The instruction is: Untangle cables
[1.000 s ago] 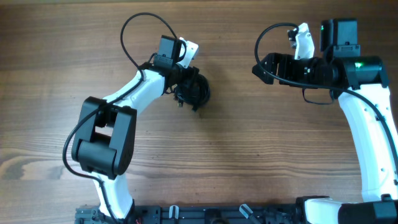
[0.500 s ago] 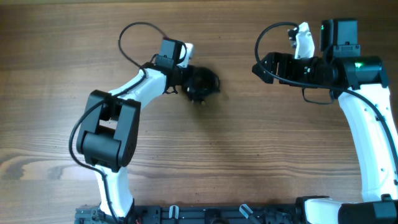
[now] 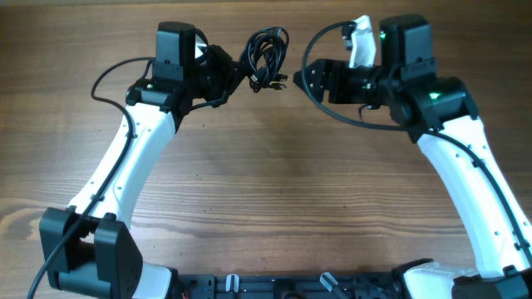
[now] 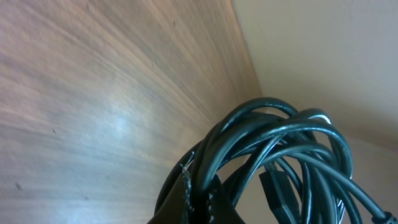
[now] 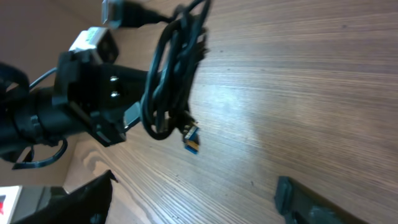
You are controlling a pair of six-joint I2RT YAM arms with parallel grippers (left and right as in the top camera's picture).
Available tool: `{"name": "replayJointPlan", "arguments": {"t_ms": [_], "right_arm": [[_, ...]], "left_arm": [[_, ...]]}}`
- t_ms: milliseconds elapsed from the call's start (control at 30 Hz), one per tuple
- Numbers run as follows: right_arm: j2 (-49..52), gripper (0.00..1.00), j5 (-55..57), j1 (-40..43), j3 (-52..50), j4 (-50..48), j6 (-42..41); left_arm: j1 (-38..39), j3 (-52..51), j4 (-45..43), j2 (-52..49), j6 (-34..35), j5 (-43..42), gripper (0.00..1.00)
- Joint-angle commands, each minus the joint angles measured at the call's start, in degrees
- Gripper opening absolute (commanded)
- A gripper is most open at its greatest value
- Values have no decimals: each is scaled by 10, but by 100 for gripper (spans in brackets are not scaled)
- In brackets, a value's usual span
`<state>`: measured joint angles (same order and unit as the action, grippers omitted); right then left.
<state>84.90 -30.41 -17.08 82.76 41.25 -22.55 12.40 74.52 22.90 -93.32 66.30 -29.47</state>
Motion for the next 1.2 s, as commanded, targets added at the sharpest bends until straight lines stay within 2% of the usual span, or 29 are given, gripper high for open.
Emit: {"name": "replayJointPlan", "arguments": {"t_ms": [0,267,333,433,500,833,967,1100,1167], "right_arm": [[1,80,2,-20,10,-10,-11],[1,71,37,-29,10,-24,-17],[1,70,38,-29,10,-28,-18],[2,69,38,-30,10,-33,-31],[2,68,38,-37,10,-34,-30],[13,63,58,-55,10,-45,-31],[29,62,60,-55,10,-38,-31],[46,61,60,-55,10,-29,-31],[47,56,60,-55,10,-22,-31]], "left_arm": [[-2,4,-5,11,127,-57,4],[0,4,10,10,123,-72,4],[0,4,10,10,74,-73,4],[2,4,10,10,-95,-39,4],[3,4,9,10,-168,-30,4],[5,4,6,10,-305,-47,4],[5,4,-11,10,-375,-81,4],[4,4,-39,10,-391,-79,4],[4,4,-49,10,-391,-36,4]]}}
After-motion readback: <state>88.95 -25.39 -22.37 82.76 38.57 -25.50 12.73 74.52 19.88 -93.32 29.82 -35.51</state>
